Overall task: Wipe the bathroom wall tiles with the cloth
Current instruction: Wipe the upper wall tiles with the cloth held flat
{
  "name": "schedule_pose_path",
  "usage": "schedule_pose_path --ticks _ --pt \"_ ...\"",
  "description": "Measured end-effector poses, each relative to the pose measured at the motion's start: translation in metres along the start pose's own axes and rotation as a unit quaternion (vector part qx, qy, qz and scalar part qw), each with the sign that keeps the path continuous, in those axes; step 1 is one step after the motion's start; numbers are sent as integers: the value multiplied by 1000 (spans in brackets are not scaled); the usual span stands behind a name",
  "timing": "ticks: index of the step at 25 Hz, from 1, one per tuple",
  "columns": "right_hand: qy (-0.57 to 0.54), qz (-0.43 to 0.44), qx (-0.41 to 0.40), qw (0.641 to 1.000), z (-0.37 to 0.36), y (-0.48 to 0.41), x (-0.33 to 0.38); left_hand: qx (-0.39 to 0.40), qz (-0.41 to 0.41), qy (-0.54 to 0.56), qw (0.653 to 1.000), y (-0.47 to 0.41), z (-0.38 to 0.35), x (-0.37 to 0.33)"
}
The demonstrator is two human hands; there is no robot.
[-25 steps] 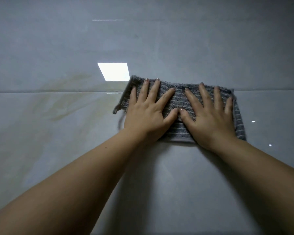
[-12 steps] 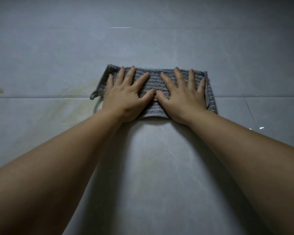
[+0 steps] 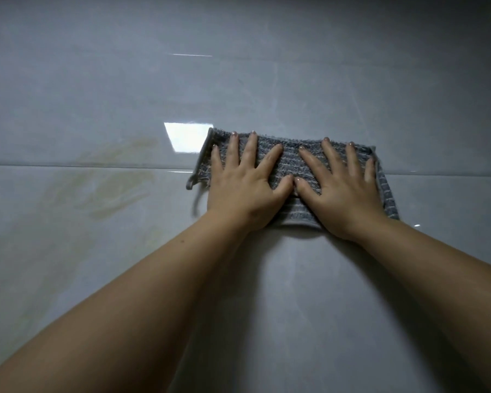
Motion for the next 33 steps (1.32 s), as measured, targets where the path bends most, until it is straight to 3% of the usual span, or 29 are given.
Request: schedule_pose_path --ticks 7,17,33 --pt "-1 -33 6 999 5 -37 1 7 -18 -1 1000 -40 2 8" --pt "-17 11 4 1000 -10 -26 101 12 5 -27 1000 -1 14 108" --pt "-21 90 4 996 -39 132 168 -36 28 -19 999 181 1 142"
Point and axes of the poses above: each hand's wrist, its own y-axis away from the middle knuckle, its own z-axis out of the back of the hand, x = y × z, the point moved 3 cm from there along -y, towards the middle knuckle, and after that the axes turned 5 degrees about -y, right-handed, at the moved point
